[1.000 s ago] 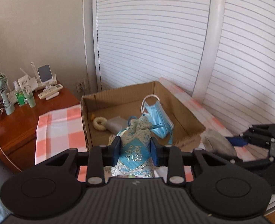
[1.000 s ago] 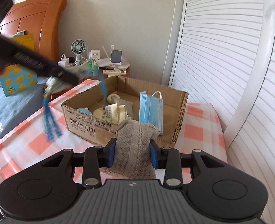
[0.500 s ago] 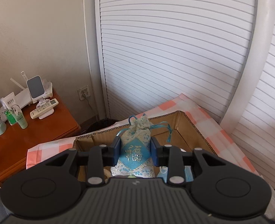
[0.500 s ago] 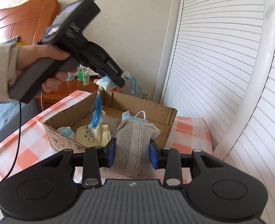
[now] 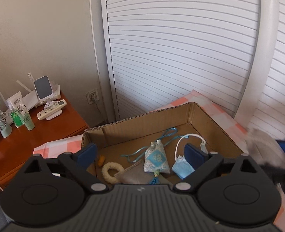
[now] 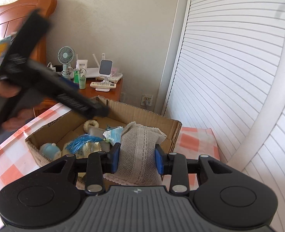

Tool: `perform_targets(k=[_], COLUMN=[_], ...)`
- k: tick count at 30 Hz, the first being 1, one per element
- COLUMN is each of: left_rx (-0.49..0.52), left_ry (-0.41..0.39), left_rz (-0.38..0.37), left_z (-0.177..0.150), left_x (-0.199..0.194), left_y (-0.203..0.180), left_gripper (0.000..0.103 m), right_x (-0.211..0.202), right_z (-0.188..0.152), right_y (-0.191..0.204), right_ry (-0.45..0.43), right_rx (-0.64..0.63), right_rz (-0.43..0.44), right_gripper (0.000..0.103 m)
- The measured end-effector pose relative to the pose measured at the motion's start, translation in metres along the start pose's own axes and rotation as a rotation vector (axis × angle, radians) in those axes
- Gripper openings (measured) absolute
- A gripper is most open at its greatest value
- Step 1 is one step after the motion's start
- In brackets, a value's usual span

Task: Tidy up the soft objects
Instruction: 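Lower the grey pouch into the box and open the right gripper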

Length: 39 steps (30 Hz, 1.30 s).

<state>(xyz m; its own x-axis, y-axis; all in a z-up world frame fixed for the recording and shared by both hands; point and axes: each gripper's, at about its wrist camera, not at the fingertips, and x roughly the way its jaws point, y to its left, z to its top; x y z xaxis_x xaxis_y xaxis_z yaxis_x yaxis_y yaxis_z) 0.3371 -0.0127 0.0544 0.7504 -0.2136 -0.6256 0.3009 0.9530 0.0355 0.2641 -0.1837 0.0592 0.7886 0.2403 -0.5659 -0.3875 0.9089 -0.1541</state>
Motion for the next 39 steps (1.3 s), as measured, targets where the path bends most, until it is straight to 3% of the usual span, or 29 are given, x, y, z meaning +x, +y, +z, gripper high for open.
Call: perform_targets(k=[10, 12, 14, 16, 19, 25, 34, 39], left_rx=[0.021, 0.023, 0.023, 0.019, -0.011, -0.081, -0.164, -0.176], left_ry=[-0.037, -0.043, -0.049, -0.053, -0.067, -0.077, 0.0, 0.017], left_rz=[0.023, 0.046, 0.053, 0.056, 0.07, 0.115, 0.203, 0.204], left_z=[-0.06, -0.074, -0.083, -0.088, -0.095, -0.096, -0.101, -0.106], left_x=[-0.068, -0.075, -0.08, -0.084, -0.094, -0.11, -0.136, -0.151], left_y=[0.017, 0.016, 0.014, 0.013, 0.015, 0.016, 0.004, -0.007], left_gripper=[0.102, 0.102, 0.102, 0.102, 0.102, 0.102, 0.102, 0.102], right_x=[0.066, 0.08, 0.09, 0.089, 0.084, 0.052, -0.016, -0.051], right_z=[0.043, 0.046, 0.047, 0.043, 0.04, 0.033, 0.003, -0.022], right_y=[-0.02, -0.023, -0.022, -0.019, -0.011, 0.003, 0.03, 0.044], right_ry=[0.032, 0.064, 0.087, 0.079, 0.082, 0.111, 0.164, 0.177], right_rx=[0.043, 0.06, 0.073, 0.086, 0.092, 0.108, 0.191, 0.282], right_rz=[-0.019, -0.01, -0.018, -0.03, -0.014, -0.061, -0.165, -0.175], right_gripper=[0.041, 0.046, 0.083, 0.103, 0.103, 0.103, 0.103, 0.103])
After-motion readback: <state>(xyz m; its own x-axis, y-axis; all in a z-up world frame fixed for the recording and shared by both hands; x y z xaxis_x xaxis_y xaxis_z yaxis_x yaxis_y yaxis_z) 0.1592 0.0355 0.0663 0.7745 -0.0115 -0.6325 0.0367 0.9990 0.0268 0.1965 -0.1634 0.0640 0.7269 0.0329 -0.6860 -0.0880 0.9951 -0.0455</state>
